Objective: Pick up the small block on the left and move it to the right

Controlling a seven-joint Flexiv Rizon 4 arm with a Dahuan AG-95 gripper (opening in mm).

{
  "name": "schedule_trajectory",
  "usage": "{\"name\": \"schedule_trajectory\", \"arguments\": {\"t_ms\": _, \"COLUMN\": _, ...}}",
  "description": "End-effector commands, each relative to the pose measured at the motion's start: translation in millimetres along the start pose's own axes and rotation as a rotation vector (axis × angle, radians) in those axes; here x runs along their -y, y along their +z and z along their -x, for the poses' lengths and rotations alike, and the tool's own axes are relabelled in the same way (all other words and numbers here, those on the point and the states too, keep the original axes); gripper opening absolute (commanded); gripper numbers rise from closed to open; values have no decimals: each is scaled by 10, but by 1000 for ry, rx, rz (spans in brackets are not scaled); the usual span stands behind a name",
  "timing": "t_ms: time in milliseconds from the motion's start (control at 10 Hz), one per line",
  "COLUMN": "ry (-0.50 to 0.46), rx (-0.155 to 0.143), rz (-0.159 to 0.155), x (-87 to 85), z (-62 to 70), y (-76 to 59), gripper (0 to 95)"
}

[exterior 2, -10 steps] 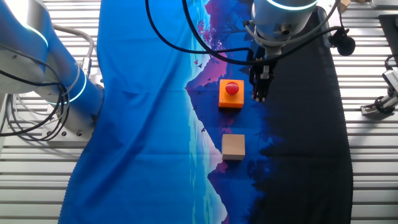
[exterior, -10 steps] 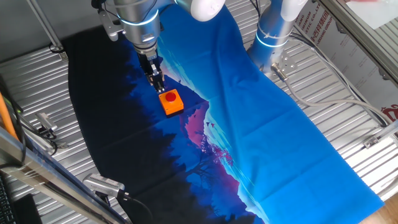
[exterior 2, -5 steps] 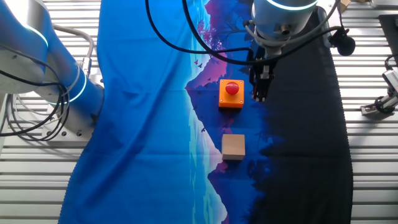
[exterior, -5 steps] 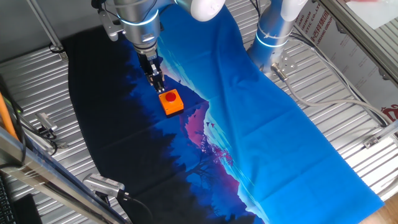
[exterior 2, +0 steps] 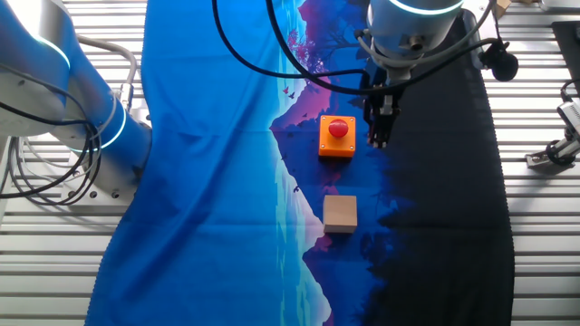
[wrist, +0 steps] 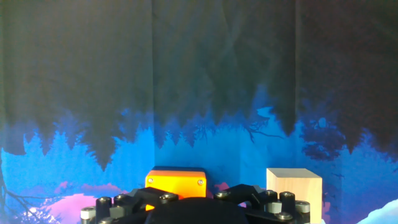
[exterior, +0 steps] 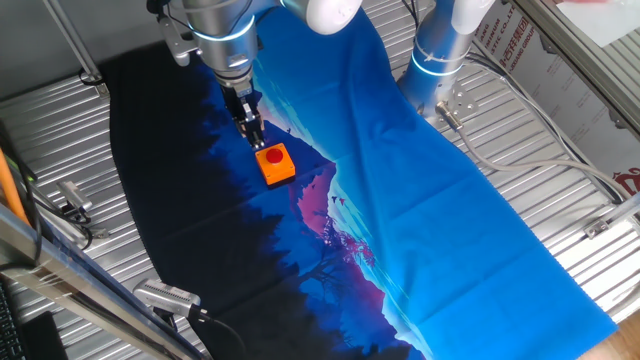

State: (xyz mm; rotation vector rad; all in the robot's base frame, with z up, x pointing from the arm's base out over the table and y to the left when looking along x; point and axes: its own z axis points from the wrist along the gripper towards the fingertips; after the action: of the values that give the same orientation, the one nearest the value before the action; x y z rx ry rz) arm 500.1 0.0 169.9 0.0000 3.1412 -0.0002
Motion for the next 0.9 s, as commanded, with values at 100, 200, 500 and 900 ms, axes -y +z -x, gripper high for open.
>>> {"name": "schedule_trajectory", "arguments": {"t_ms": 100, "ry": -175, "rx": 15, "rz": -187, "x": 31, "z": -11, "y": 3, "gripper": 0}}
{"name": "schedule_trajectory", "arguments": {"t_ms": 200, "ry": -172, "rx": 3, "rz": -95, "x": 174, "z": -40, "y": -16, "gripper": 0}}
{"name": "schedule_trajectory", "arguments": {"t_ms": 500, "ry": -194, "rx": -3, "rz": -94, "x": 470, "z": 34, "y": -201, "gripper": 0}}
{"name": "schedule_trajectory", "arguments": {"t_ms": 900, "ry": -262, "rx": -11, "rz": -133, "x": 931, "z": -126, "y": -135, "gripper": 0}}
